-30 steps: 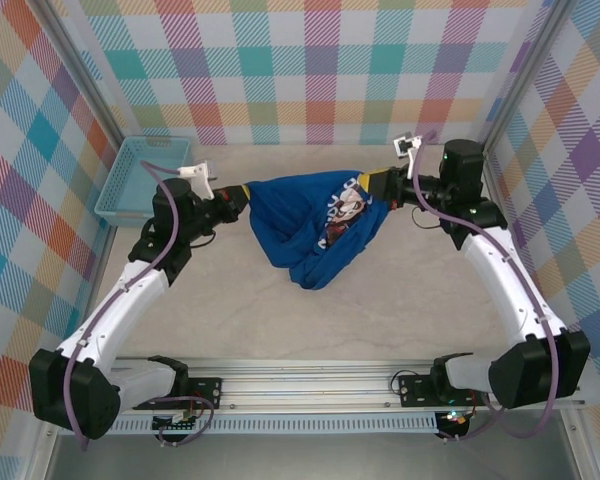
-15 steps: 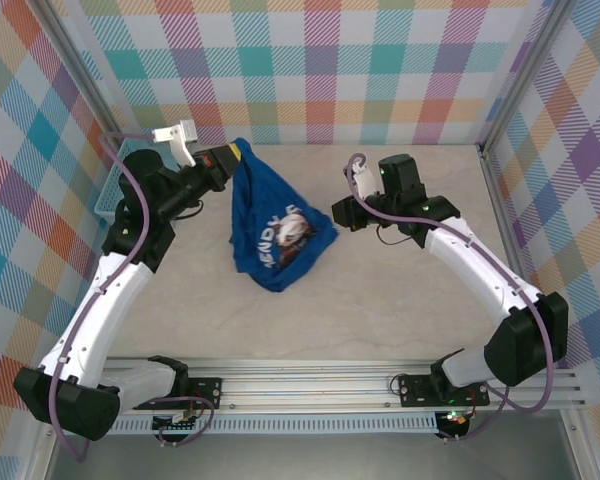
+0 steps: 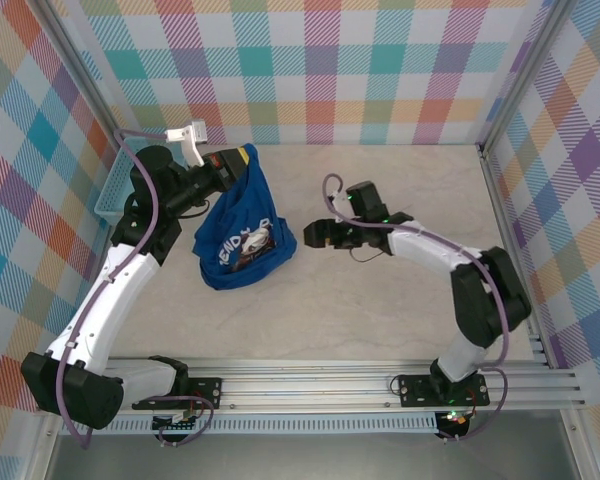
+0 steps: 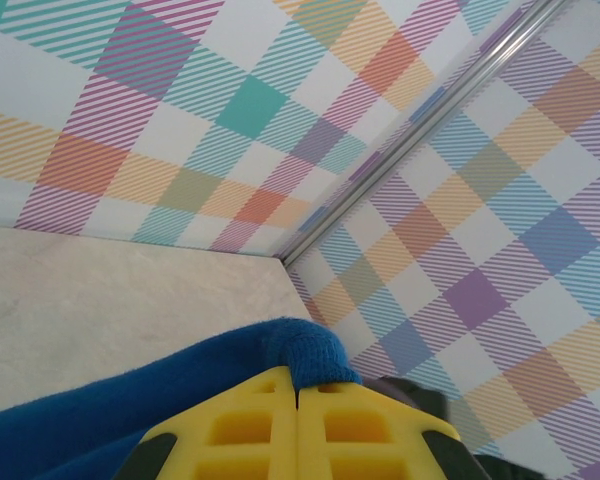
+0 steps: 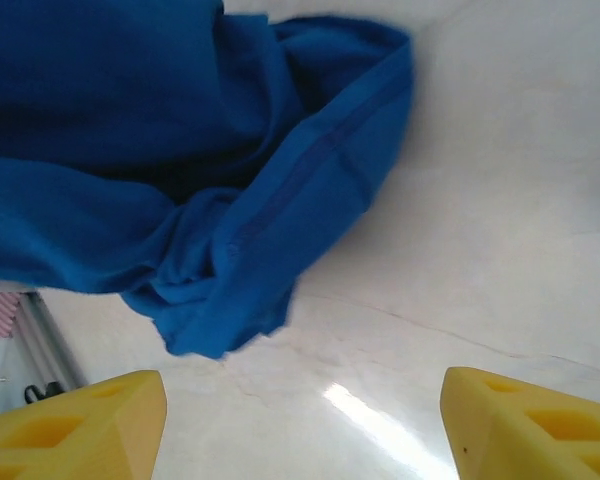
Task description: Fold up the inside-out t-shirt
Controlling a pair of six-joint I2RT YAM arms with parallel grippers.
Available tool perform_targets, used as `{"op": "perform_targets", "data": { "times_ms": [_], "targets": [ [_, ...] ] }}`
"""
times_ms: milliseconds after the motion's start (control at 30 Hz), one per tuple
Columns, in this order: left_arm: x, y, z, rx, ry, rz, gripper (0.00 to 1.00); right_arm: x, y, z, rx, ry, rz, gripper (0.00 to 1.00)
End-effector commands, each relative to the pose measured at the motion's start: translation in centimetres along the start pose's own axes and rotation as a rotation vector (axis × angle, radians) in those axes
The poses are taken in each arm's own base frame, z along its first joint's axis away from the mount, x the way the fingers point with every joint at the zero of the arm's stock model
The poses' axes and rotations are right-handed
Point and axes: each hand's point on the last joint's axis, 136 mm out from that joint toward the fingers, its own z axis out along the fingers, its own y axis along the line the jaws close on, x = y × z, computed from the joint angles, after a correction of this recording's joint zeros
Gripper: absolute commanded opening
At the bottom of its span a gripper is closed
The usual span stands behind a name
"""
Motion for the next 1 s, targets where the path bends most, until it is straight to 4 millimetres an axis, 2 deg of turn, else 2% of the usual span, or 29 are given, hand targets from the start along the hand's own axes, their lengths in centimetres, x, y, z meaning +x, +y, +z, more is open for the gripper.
{"op": "perform_targets", "data": {
  "times_ms": [0, 133, 167, 200, 267, 333, 400, 500, 600, 767, 833, 967],
  "targets": [
    [-0.8, -0.9, -0.6, 0.034, -0.025, 0.012, 0.00, -0.2, 2.4, 2.6, -0.136, -0.010, 0.142, 0.75],
    [-0.7, -0.9, -0.6, 0.036, -0.020, 0.014, 0.00, 0.3, 2.4, 5.3, -0.176, 0.018, 0.209, 0.76],
    [-0.7, -0.9, -0.7, 0.032, -0.021, 0.015, 0.00, 0.1, 1.9, 5.7, -0.154, 0.019, 0.215, 0.68],
    [-0.8, -0.9, -0.8, 0.027, -0.026, 0.019, 0.00, 0.0, 1.2, 5.8, -0.121, 0.016, 0.212, 0.55],
    [-1.2, -0.9, -1.3, 0.008, -0.044, 0.031, 0.00, -0.6, -0.9, 4.9, -0.037, -0.016, 0.204, 0.33],
    [-2.0, -0.9, -2.1, -0.029, -0.078, 0.051, 0.00, -1.5, -3.3, 2.7, 0.055, -0.060, 0.185, 0.18],
    [-3.2, -0.9, -3.4, -0.071, -0.130, 0.074, 0.00, -2.5, -6.1, -0.6, 0.172, -0.116, 0.153, 0.12],
    [-5.5, -0.5, -5.8, -0.134, -0.226, 0.081, 0.00, -3.6, -9.0, -5.9, 0.342, -0.196, 0.104, 0.00],
    [-8.0, -0.3, -8.4, -0.167, -0.322, 0.062, 0.00, -4.5, -10.5, -10.8, 0.447, -0.279, 0.083, 0.00],
    [-11.4, 0.4, -11.9, -0.233, -0.441, 0.029, 0.00, -5.5, -12.7, -17.0, 0.554, -0.397, 0.109, 0.00],
    [-12.3, 0.7, -12.6, -0.253, -0.466, 0.020, 0.00, -5.7, -13.8, -18.7, 0.585, -0.429, 0.134, 0.01],
    [-13.1, 0.1, -12.1, -0.232, -0.456, 0.017, 0.00, -6.1, -15.9, -20.6, 0.643, -0.457, 0.183, 0.05]
  ]
}}
